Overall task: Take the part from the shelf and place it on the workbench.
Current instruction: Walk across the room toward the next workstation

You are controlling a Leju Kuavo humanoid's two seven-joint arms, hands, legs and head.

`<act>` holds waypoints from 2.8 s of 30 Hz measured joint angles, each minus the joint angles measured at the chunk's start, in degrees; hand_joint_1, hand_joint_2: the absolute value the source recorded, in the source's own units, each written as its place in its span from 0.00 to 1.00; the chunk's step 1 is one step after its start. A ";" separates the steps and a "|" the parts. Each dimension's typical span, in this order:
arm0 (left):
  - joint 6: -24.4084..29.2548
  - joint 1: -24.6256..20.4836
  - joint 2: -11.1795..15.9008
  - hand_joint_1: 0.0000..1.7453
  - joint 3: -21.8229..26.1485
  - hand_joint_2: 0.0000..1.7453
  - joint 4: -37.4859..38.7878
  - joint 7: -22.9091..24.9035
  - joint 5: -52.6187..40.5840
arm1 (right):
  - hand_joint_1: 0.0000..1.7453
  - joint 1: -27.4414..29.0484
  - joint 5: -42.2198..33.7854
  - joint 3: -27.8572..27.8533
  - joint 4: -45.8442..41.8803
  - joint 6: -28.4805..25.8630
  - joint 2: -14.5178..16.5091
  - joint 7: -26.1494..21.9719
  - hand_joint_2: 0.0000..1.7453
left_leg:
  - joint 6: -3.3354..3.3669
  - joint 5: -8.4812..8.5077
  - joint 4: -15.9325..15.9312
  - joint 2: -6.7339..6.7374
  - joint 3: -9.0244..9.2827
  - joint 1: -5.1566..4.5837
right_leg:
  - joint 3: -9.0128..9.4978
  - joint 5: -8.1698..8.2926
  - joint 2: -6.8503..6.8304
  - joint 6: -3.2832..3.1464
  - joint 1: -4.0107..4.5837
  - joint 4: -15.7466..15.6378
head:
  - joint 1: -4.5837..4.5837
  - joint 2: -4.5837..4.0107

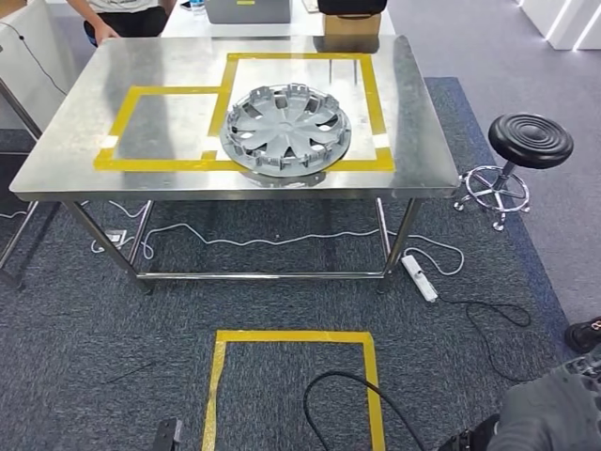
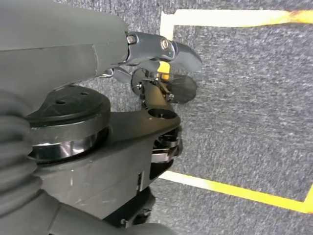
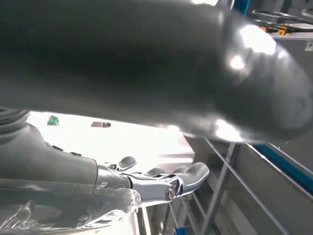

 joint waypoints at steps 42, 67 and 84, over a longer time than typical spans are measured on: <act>16.76 0.68 0.21 0.00 -10.15 0.00 0.01 19.23 -17.79 | 0.00 -2.32 -7.26 5.51 5.01 0.09 -4.51 3.20 1.00 | -1.64 -5.98 11.45 0.76 -3.13 0.33 | -5.11 3.71 -3.44 -2.38 0.03 0.39 | -0.70 0.00; 17.59 0.52 -0.11 0.00 -10.78 0.00 0.01 19.26 -17.61 | 0.00 -1.61 -12.02 2.93 12.20 0.04 -3.93 8.35 1.00 | -1.48 -5.94 8.56 -2.30 -3.96 0.14 | -4.57 3.10 0.43 -2.32 -0.31 0.36 | -1.11 0.00; 17.58 0.43 -0.26 0.00 -10.71 0.00 0.01 18.61 -18.32 | 0.00 -1.81 -13.46 -7.61 27.11 0.23 -0.48 11.56 1.00 | 1.40 -1.61 1.07 -1.17 0.20 0.34 | -10.95 -5.23 -0.71 0.45 0.10 15.47 | -0.58 0.00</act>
